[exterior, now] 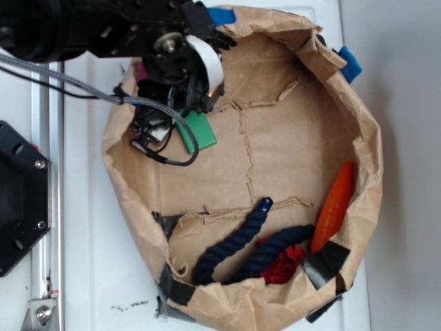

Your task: Grab the green block.

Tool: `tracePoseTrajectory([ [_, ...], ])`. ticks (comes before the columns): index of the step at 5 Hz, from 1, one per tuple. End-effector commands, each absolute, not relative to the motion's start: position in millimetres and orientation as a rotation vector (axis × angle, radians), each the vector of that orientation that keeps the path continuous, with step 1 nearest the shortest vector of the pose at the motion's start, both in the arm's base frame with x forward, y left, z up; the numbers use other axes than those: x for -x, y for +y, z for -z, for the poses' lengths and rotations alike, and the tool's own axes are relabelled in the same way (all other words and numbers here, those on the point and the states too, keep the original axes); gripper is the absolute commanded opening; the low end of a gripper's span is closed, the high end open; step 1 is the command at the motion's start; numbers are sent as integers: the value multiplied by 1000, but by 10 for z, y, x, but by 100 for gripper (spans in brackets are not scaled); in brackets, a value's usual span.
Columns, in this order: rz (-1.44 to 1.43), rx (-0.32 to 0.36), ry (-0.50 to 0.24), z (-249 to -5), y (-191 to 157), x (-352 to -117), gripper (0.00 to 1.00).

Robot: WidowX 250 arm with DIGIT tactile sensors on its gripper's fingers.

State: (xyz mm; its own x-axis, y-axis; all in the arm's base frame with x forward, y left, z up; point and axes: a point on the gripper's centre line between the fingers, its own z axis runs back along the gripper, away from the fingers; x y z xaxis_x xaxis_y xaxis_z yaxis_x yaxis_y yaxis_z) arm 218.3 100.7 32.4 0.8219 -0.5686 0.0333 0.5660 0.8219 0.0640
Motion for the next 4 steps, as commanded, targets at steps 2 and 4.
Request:
tracePoseTrajectory([
  [2, 765, -99, -76, -326, 568, -2321, 100],
  [4, 751, -96, -85, -340, 605, -2373, 0],
])
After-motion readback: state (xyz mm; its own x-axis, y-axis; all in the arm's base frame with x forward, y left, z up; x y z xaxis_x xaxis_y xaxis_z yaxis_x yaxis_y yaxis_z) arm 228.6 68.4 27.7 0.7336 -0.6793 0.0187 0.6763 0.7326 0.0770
